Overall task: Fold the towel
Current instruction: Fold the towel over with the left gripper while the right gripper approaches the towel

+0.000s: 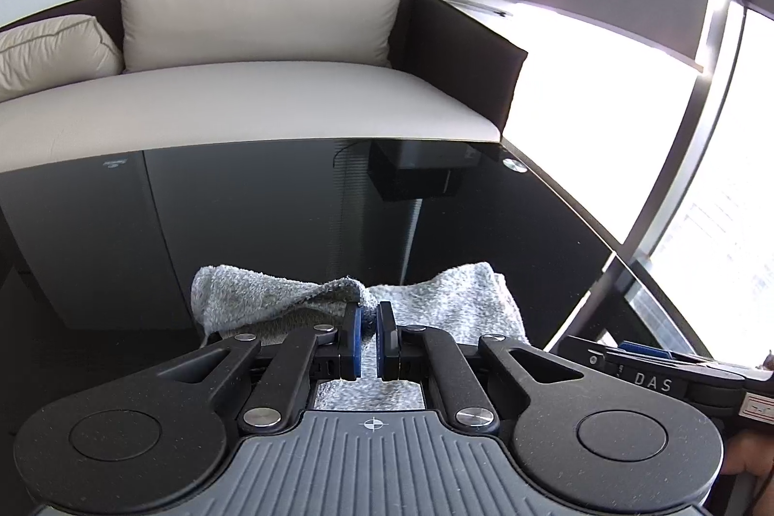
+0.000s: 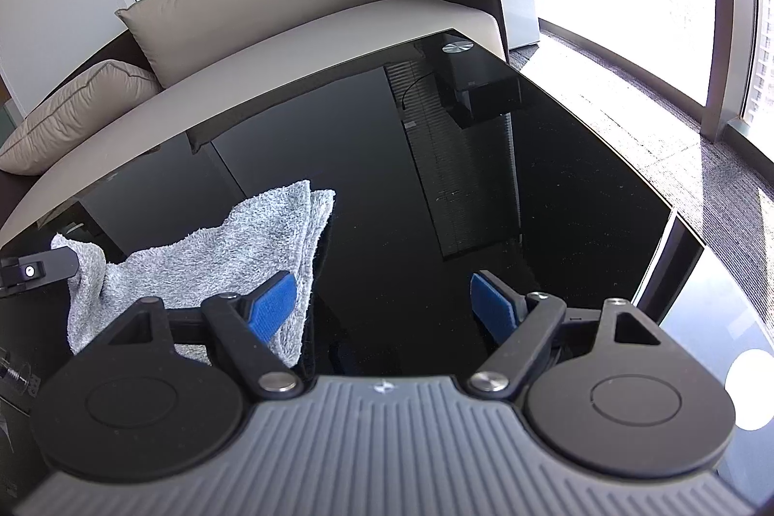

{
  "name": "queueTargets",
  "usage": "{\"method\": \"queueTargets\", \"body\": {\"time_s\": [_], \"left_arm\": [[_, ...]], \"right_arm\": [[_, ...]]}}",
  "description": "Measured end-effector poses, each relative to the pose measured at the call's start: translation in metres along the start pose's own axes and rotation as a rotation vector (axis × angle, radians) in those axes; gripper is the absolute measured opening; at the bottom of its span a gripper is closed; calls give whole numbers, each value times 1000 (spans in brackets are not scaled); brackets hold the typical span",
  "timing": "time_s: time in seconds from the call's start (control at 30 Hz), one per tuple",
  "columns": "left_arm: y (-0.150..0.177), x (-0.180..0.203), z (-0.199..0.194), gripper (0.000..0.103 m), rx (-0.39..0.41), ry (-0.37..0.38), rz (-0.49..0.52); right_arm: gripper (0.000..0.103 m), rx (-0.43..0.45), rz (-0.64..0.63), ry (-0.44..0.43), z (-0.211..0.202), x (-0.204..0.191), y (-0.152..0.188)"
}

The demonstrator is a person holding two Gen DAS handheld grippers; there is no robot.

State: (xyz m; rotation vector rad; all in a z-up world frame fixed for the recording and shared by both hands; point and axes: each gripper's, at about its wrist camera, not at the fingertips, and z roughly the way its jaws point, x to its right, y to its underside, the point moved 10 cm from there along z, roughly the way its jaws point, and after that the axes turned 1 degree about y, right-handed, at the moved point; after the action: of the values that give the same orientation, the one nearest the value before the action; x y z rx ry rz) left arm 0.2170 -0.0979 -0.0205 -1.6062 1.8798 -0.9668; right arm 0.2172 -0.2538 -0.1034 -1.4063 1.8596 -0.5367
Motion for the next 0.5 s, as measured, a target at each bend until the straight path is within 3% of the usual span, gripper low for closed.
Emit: {"method": "queueTargets", "body": {"time_s": [0.5], "left_arm": [[24,74,30,5,-59,68,182]], "right_arm": [[82,21,77,7,-6,25,-12]]}}
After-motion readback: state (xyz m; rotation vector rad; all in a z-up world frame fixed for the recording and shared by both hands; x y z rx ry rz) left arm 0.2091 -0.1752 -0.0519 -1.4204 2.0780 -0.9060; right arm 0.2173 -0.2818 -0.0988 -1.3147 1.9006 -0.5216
